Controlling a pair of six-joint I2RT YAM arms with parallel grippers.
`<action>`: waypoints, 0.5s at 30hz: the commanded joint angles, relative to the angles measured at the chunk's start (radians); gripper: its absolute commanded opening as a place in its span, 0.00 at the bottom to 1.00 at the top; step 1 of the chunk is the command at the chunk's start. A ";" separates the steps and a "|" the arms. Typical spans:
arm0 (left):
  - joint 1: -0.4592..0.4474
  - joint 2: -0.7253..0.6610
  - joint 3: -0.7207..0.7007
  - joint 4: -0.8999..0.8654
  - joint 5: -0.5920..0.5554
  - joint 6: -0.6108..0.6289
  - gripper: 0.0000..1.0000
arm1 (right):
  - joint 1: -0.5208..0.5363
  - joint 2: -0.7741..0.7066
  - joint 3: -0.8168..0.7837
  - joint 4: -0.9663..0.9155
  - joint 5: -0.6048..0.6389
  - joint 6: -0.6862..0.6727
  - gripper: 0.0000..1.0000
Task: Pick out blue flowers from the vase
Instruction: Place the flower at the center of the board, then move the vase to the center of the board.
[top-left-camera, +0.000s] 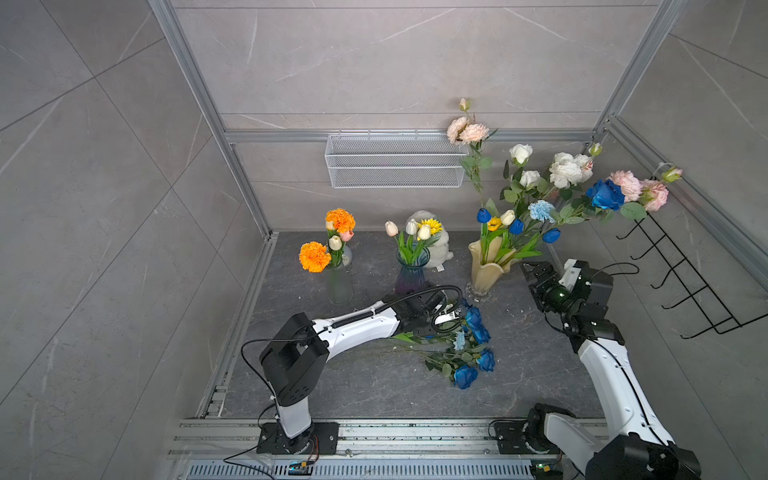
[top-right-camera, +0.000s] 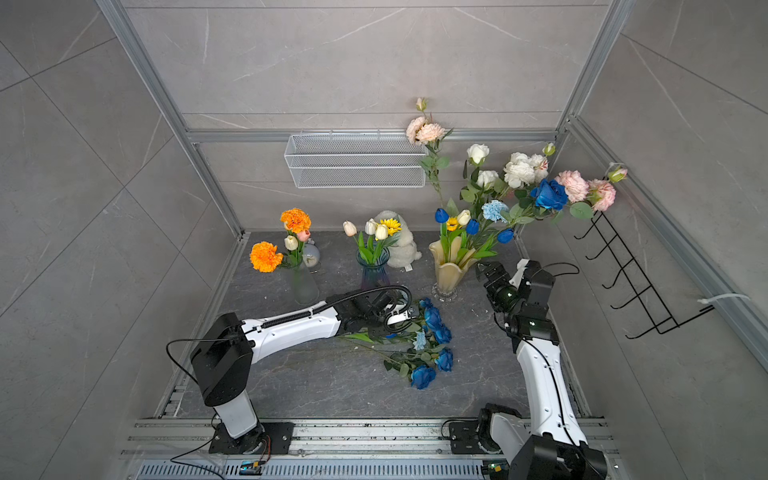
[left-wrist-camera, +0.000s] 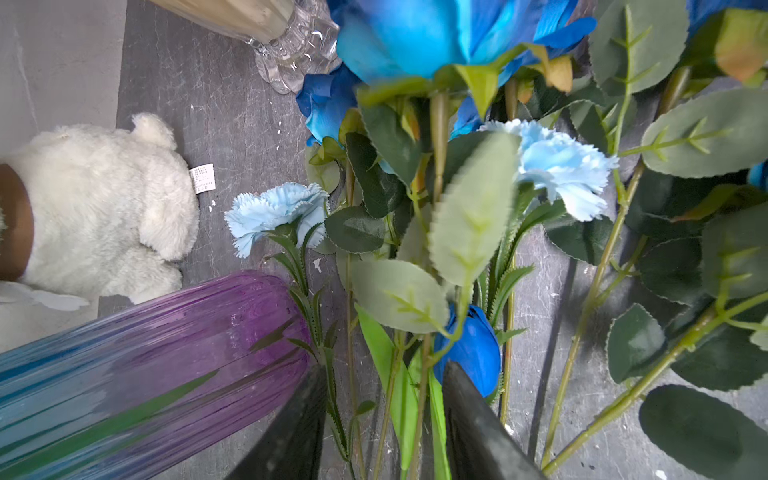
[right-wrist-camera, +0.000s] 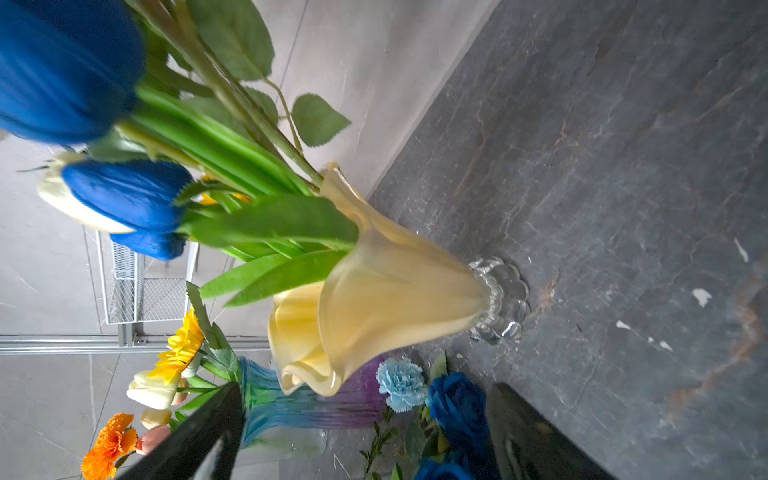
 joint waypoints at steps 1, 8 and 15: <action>0.003 -0.039 0.100 0.023 0.012 -0.057 0.52 | -0.028 -0.018 -0.036 0.117 -0.023 0.040 0.86; 0.049 0.006 0.359 -0.033 0.124 -0.183 0.57 | -0.041 -0.029 -0.035 0.123 -0.001 -0.004 0.67; 0.099 0.160 0.692 -0.073 0.193 -0.270 0.65 | -0.043 0.080 -0.055 0.295 -0.063 0.056 0.64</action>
